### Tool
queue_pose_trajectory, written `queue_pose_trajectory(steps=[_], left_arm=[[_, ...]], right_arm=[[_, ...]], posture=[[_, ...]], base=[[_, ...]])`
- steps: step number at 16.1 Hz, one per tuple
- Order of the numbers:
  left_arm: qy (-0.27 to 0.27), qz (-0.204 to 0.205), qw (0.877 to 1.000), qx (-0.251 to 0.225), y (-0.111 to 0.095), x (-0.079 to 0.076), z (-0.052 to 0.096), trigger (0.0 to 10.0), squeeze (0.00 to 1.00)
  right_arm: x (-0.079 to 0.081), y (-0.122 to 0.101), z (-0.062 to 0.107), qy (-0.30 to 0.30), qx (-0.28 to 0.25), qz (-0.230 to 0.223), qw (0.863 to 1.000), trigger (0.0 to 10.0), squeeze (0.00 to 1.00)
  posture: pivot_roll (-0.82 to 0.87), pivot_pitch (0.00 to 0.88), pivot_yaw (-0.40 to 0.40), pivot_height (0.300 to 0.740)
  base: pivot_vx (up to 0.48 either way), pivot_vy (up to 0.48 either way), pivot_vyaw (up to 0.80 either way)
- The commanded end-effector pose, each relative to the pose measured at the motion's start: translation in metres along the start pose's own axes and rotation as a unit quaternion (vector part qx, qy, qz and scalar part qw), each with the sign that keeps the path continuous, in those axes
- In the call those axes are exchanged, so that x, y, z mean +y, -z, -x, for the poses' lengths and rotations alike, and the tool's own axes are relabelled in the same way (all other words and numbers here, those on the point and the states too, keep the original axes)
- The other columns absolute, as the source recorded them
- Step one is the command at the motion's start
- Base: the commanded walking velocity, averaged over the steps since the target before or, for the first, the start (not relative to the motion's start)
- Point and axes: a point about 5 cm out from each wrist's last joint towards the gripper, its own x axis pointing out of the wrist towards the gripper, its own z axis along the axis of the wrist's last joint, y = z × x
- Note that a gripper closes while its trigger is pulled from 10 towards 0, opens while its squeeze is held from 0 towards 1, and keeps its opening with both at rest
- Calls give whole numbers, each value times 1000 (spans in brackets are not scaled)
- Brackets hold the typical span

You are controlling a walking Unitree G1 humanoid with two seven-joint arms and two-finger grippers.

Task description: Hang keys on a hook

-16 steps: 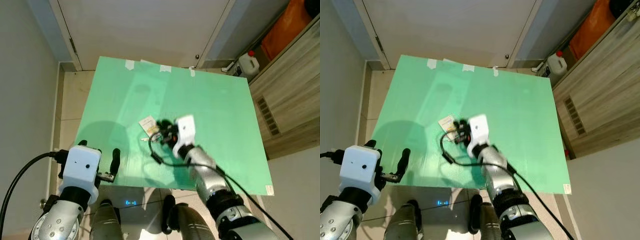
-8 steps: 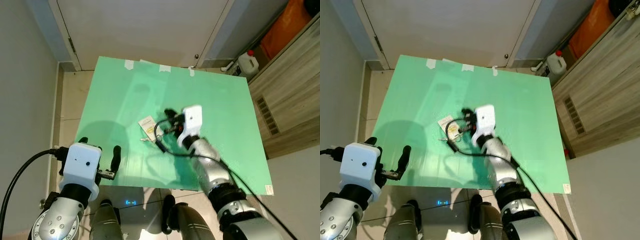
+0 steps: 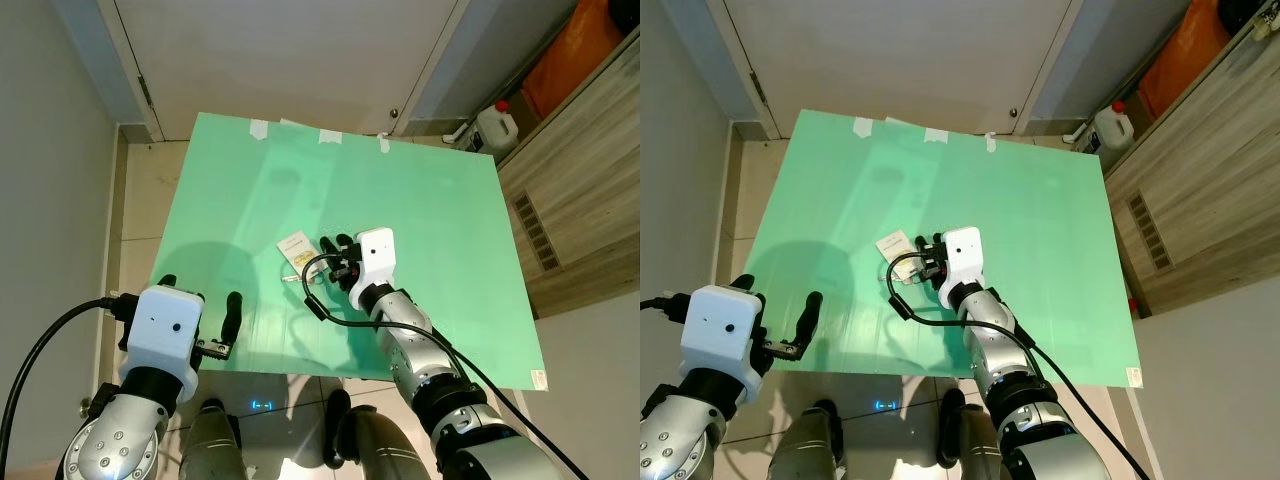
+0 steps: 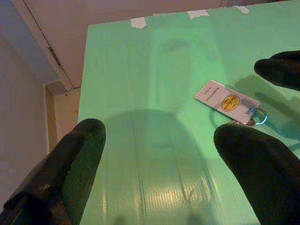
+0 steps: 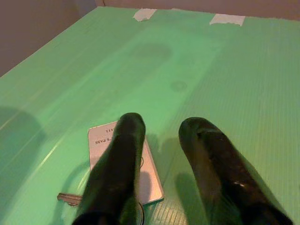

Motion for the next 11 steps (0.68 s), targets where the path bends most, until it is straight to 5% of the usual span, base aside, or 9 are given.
queue_pose_trajectory(steps=[1, 11], left_arm=[[12, 3, 1000, 10, 4, -4, 2, 10000, 0], [24, 9, 1000, 9, 4, -8, 1, 10000, 0]], right_arm=[[-1, 6, 2, 9, 7, -7, 1000, 10000, 1000], [-4, -8, -4, 35, -21, 11, 999, 10000, 1000]], posture=[[363, 329, -127, 740], [357, 323, -121, 740]], base=[[0, 0, 0], [0, 0, 0]])
